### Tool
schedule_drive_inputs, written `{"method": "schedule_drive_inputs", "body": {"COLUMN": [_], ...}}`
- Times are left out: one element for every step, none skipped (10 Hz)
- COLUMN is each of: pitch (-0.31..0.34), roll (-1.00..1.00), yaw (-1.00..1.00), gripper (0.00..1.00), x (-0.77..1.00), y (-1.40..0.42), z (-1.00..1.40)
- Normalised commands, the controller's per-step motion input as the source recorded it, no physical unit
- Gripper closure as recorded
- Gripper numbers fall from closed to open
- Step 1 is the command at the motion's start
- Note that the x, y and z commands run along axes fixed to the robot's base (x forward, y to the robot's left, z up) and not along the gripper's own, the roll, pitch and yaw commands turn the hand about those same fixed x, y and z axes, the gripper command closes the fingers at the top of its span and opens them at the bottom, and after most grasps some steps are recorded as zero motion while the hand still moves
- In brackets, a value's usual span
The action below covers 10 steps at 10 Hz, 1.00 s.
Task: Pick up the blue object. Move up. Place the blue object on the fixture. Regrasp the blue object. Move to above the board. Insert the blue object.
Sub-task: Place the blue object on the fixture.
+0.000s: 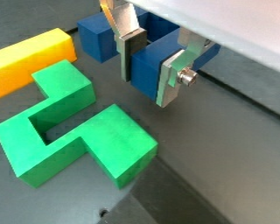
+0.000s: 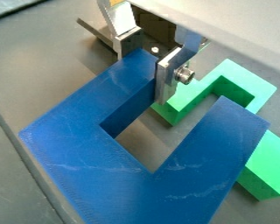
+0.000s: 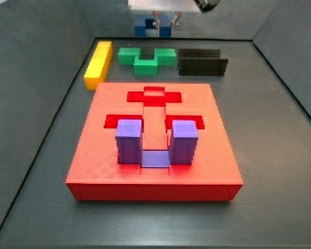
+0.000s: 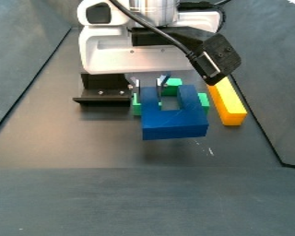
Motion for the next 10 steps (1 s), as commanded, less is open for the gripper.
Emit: {"method": "schedule_drive_inputs", "body": {"pitch": [-0.103,-0.08,-0.143,0.0,-0.026,-0.329,-0.414,-0.466,-0.437,-0.32], "roll": [-0.54,-0.49,-0.61,-0.61,-0.79,-0.88,-0.91,-0.75,-0.64,-0.32], "yaw": [0.0,0.0,0.0,-0.15,-0.23,-0.24,-0.25,-0.21,-0.19,-0.06], "gripper": [1.0,1.0,1.0,1.0,1.0,1.0,1.0,1.0,1.0,1.0], "x": [0.53,0.61,0.65,0.91,0.94,0.83,0.8,0.82,0.83,0.87], "y": [-0.28,-0.29,-0.19,-0.15,0.0,0.1,0.14,0.09,0.0,-0.17], "z": [0.7,0.5,0.33,0.43,0.36,0.17,0.07,-0.08,-0.19,-0.18]}}
